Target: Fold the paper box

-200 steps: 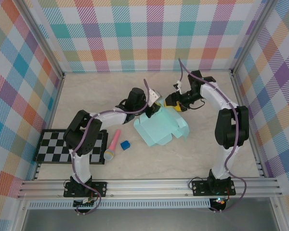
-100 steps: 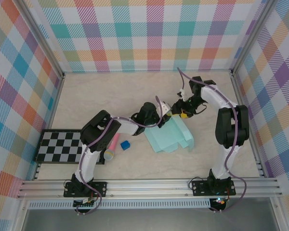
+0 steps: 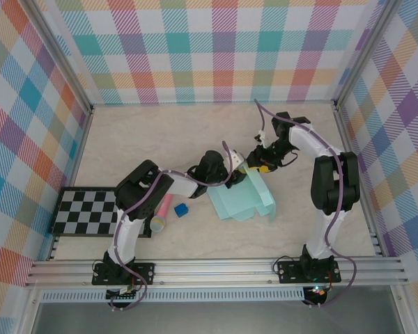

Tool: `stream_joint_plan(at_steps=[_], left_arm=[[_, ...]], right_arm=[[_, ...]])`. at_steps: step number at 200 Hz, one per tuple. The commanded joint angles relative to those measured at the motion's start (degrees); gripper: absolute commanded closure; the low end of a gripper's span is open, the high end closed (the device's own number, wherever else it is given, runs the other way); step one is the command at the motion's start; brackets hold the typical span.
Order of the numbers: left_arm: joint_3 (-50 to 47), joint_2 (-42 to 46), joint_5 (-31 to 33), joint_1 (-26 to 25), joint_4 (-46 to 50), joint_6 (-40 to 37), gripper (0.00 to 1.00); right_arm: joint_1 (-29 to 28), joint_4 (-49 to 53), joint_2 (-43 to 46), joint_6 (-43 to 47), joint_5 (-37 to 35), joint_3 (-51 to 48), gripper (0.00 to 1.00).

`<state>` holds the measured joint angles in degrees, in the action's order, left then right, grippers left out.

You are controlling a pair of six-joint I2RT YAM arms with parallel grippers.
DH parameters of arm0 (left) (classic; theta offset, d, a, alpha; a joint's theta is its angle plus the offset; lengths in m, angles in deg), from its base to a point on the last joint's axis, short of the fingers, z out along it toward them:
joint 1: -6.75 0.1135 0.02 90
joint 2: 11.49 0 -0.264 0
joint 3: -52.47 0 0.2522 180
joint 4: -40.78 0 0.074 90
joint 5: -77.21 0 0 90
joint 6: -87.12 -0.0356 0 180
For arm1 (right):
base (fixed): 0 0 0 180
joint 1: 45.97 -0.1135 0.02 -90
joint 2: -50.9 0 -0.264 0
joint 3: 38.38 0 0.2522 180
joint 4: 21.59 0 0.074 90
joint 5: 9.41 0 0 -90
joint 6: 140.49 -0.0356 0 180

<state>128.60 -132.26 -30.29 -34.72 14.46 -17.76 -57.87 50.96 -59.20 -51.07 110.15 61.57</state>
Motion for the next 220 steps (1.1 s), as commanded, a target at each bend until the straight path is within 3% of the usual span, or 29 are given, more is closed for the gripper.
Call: stream_joint_plan(at_steps=[1,43,94,153,181,220], left_arm=[[-1.3,4.2,-3.1,2.1,0.9,-2.8,0.65],[3.5,2.1,-4.8,3.6,7.3,-10.8,0.67],[7.6,-1.0,-7.9,2.8,8.9,-12.9,0.70],[15.4,-4.3,-11.6,0.7,19.0,-17.7,0.73],[16.9,-5.2,-9.5,0.1,19.9,-18.4,0.77],[16.7,-6.1,-1.5,-2.5,19.2,-21.7,0.83]], right_arm=[[-0.3,1.2,-1.2,1.3,-1.0,-0.9,0.55],[0.0,1.4,-1.6,1.6,-0.9,-0.7,0.55],[0.4,1.1,-1.3,1.9,-0.8,-1.0,0.55],[2.2,-0.6,-1.3,0.8,2.3,-1.9,0.56],[2.5,-1.0,-1.2,0.3,2.6,-1.9,0.56],[2.8,-1.1,-0.5,-0.2,2.8,-2.2,0.56]])
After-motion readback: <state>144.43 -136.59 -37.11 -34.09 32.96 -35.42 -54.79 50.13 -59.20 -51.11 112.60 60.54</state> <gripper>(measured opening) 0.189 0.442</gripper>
